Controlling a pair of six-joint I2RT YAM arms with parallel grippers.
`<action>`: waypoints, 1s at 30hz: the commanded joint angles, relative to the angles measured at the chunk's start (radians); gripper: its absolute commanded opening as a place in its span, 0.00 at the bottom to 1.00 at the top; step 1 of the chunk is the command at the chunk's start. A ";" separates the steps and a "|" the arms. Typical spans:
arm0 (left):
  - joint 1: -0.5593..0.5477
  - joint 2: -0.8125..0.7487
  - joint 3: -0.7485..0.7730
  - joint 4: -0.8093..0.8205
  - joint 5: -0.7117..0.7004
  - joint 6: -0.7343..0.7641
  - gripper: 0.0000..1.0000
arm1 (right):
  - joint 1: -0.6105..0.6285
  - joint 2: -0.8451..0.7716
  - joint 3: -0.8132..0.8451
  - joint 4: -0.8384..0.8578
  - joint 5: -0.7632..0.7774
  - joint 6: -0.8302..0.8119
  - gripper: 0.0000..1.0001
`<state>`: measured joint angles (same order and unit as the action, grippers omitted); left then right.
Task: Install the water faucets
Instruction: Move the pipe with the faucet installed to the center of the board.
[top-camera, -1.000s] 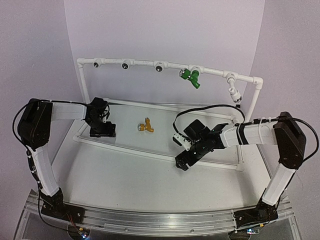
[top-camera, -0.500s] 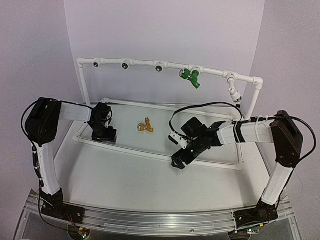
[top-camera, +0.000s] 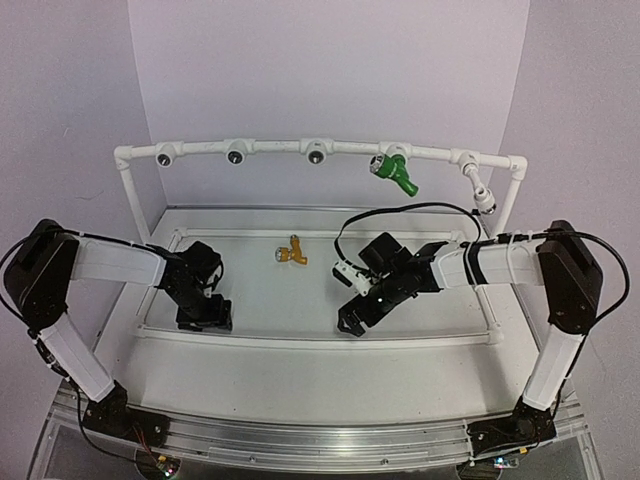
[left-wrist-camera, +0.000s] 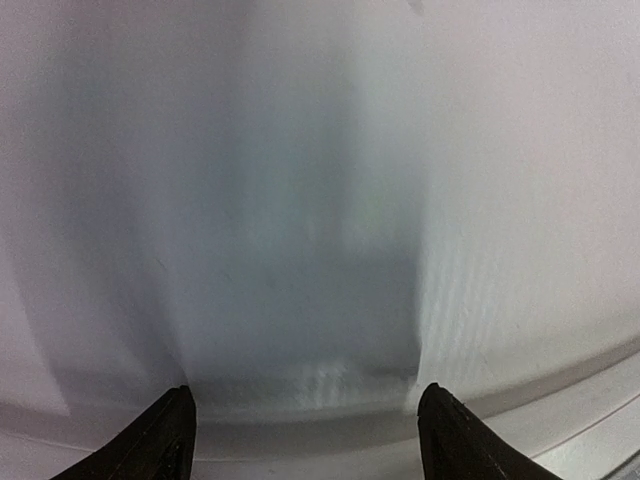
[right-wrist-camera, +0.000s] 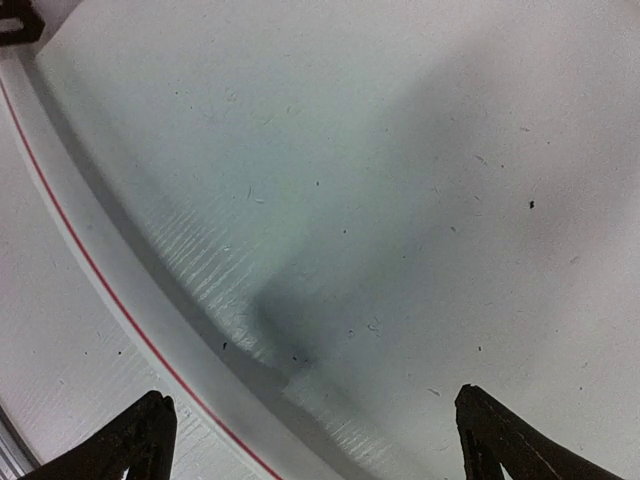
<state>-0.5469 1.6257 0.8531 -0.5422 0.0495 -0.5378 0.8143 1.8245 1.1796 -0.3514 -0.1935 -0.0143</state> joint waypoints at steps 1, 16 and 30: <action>-0.117 -0.056 -0.065 -0.159 0.156 -0.238 0.78 | 0.005 0.001 0.016 0.018 0.003 0.022 0.98; -0.104 -0.030 0.176 0.546 -0.049 -0.016 0.87 | 0.006 -0.180 -0.142 0.104 0.021 0.200 0.98; -0.016 0.412 0.437 0.696 0.061 -0.054 0.86 | 0.012 -0.320 -0.224 0.098 0.050 0.255 0.98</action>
<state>-0.5786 1.9642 1.1962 0.0972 0.0614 -0.6019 0.8176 1.5418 0.9750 -0.2701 -0.1682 0.2133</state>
